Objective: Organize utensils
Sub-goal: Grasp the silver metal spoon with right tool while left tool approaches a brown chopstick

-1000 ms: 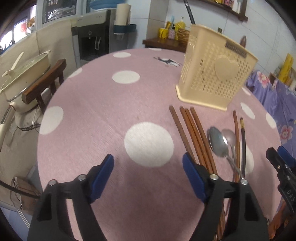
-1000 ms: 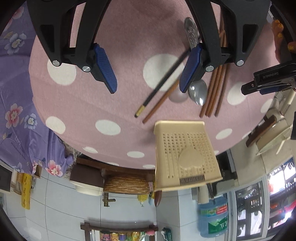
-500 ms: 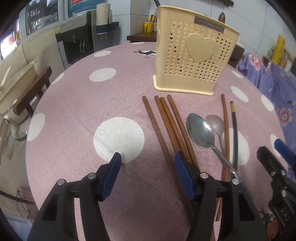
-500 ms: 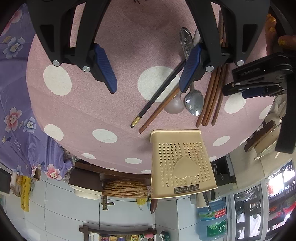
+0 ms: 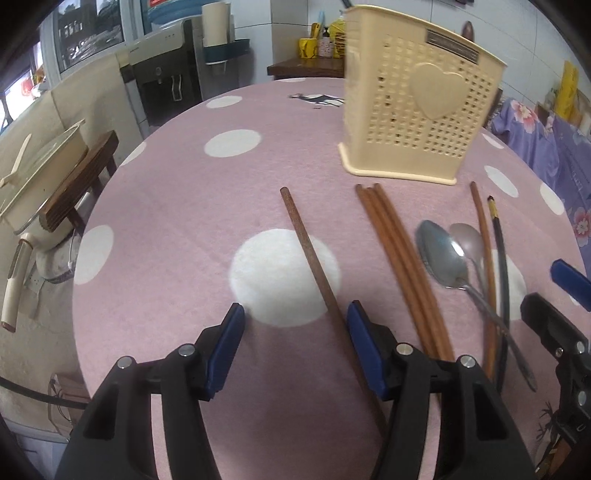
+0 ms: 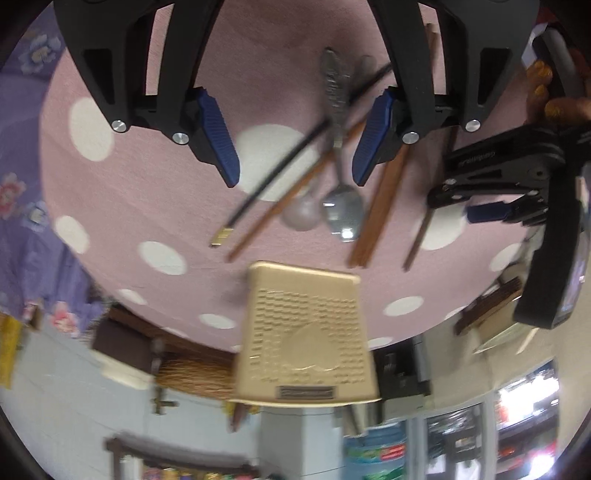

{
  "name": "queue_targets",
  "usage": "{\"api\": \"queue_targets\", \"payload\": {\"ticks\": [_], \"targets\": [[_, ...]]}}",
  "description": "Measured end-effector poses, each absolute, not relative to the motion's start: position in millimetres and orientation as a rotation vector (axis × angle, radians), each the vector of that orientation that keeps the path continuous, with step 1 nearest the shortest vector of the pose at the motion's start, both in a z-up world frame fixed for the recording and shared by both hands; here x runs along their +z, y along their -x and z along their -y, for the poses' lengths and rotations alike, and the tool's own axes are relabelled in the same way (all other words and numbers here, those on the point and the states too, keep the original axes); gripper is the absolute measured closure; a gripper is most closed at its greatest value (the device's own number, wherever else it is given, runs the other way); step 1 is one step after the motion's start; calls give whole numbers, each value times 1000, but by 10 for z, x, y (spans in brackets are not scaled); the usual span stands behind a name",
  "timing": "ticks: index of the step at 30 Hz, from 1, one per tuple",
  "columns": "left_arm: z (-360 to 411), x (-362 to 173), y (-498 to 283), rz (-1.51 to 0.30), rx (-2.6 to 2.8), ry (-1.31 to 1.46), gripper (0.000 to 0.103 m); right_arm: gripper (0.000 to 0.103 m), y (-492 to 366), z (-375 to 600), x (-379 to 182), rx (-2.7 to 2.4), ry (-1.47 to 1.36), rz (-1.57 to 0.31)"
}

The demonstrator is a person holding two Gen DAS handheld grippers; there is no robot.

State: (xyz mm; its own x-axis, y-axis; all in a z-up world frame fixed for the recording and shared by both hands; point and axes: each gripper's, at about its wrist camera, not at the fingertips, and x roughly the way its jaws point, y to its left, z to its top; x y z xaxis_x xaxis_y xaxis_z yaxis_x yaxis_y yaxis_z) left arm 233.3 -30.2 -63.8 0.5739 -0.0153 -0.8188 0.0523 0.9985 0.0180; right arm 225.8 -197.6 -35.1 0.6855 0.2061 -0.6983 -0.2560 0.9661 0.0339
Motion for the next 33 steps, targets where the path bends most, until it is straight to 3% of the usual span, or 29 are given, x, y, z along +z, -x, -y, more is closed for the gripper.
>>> {"api": "queue_targets", "payload": {"ticks": [7, 33], "targets": [[59, -577, -2307, -963, -52, 49, 45, 64, -2560, 1677, -557, 350, 209, -873], [-111, -563, -2257, -959, -90, 142, 45, 61, -3070, 1418, -664, 320, 300, -915]]}}
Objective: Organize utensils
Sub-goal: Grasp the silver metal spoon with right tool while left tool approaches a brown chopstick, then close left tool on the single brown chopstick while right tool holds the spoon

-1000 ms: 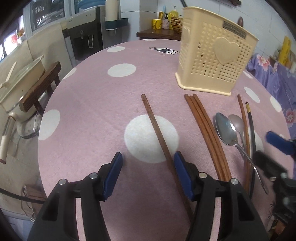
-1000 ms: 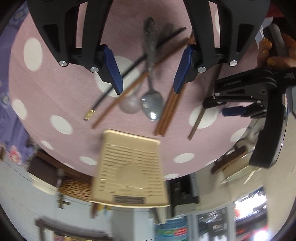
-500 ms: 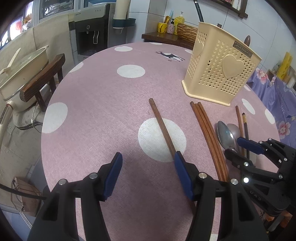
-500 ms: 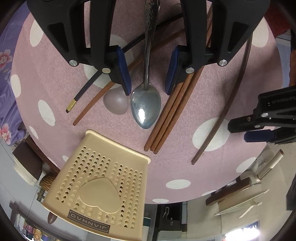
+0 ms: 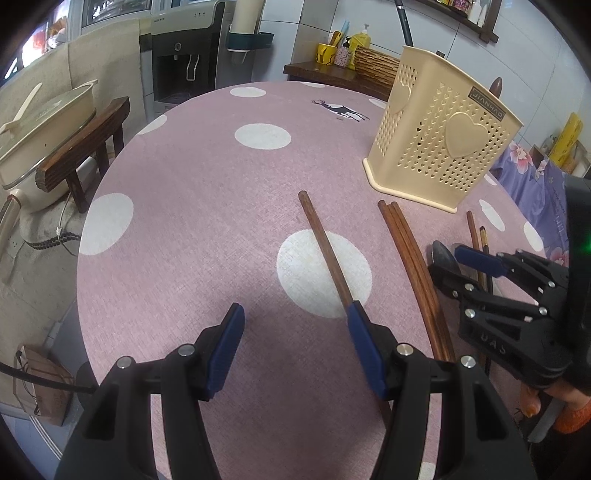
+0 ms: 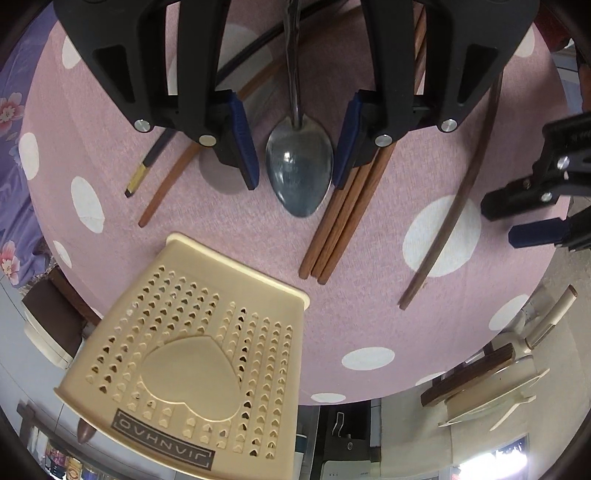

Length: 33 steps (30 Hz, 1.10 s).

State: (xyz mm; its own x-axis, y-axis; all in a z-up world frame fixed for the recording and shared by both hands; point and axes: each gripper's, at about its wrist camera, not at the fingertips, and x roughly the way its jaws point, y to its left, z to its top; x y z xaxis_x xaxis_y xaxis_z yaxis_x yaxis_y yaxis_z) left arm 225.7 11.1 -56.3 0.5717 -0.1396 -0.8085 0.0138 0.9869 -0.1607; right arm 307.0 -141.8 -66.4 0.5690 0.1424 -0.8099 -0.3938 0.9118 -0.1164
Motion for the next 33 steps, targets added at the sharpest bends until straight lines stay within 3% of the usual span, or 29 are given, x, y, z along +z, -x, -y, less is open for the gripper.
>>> {"api": "queue_targets", "payload": {"ticks": [16, 33], "targets": [[-60, -555, -2259, -962, -95, 127, 43, 65, -3073, 1544, -668, 334, 196, -966], [12, -526, -2387, -953, -51, 94, 43, 65, -2284, 2450, 297, 258, -173, -605]]}}
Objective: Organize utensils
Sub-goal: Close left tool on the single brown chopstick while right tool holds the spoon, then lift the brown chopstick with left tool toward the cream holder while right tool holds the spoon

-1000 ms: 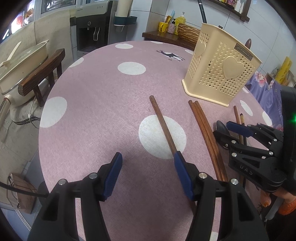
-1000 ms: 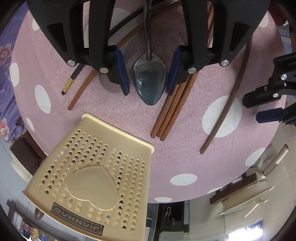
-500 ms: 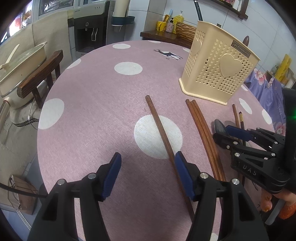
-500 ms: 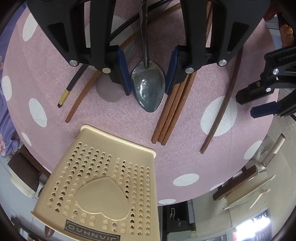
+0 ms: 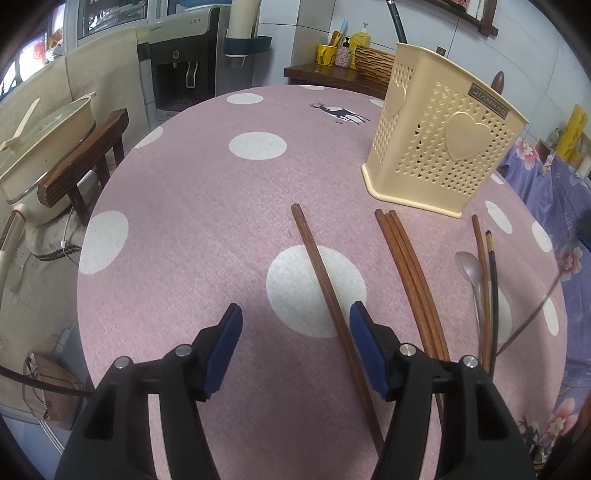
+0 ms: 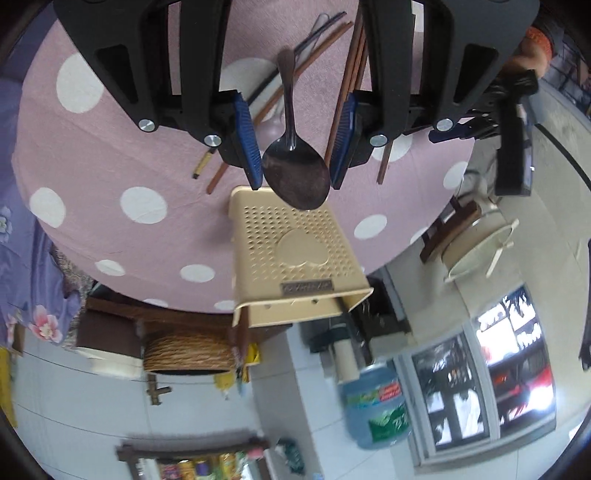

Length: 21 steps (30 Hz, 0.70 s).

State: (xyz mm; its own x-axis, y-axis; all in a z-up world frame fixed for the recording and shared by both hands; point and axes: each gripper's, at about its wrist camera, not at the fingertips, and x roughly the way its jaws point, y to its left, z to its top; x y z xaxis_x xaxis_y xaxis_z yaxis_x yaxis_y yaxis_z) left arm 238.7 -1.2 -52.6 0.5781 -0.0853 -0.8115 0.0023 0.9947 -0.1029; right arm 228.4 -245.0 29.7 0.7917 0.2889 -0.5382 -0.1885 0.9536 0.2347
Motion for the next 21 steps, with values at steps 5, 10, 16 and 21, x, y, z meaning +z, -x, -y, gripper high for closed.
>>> {"api": "queue_targets", "payload": {"ticks": [5, 10, 16, 21], "targets": [[131, -501, -2566, -938, -13, 34, 51, 65, -2135, 2652, 310, 231, -223, -580], [271, -539, -2754, -933, 63, -17, 72, 65, -2071, 2613, 311, 214, -204, -555], [406, -617, -2823, -958, 105, -28, 82, 65, -2023, 2558, 303, 228, -185, -539], [438, -625, -2883, -947, 118, -30, 91, 65, -1998, 2543, 296, 234, -186, -540]]}}
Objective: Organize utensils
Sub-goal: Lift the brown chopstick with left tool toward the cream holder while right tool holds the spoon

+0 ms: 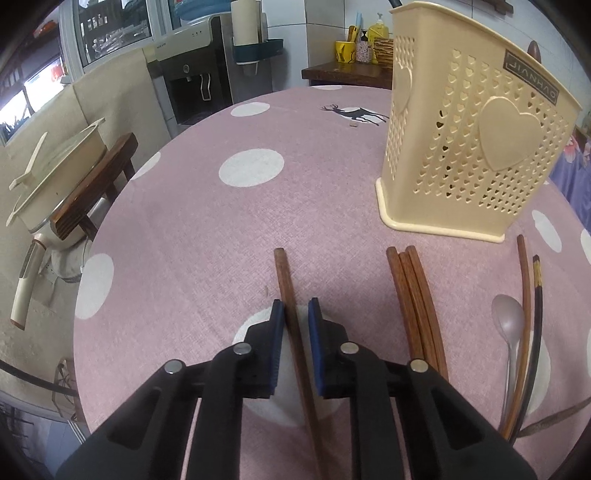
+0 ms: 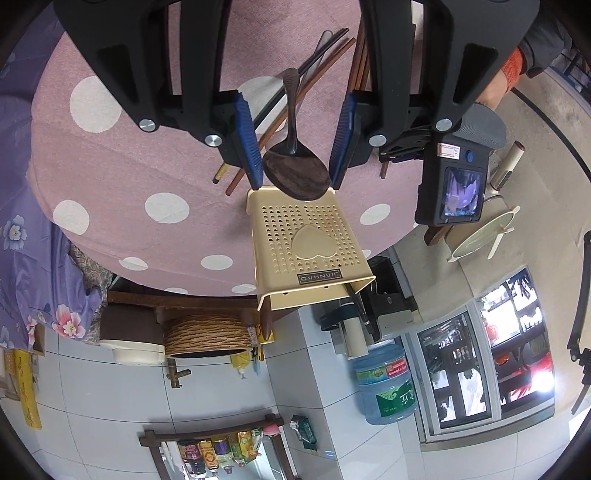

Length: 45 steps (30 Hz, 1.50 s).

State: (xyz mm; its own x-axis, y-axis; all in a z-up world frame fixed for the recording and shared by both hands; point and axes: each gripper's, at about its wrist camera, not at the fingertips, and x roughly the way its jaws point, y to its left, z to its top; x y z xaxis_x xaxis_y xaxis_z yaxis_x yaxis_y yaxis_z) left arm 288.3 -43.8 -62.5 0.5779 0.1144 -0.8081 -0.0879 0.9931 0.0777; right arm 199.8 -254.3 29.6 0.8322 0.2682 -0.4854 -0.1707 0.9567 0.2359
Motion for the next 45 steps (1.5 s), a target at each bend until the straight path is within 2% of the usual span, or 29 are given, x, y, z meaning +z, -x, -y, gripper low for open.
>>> {"api": "queue_targets", "payload": {"ticks": [25, 45], "targets": [[349, -511, -2952, -909, 86, 61, 94, 65, -2039, 2497, 294, 206, -152, -543], [128, 667, -2393, -631, -93, 150, 94, 65, -2107, 2445, 436, 236, -133, -539]]}}
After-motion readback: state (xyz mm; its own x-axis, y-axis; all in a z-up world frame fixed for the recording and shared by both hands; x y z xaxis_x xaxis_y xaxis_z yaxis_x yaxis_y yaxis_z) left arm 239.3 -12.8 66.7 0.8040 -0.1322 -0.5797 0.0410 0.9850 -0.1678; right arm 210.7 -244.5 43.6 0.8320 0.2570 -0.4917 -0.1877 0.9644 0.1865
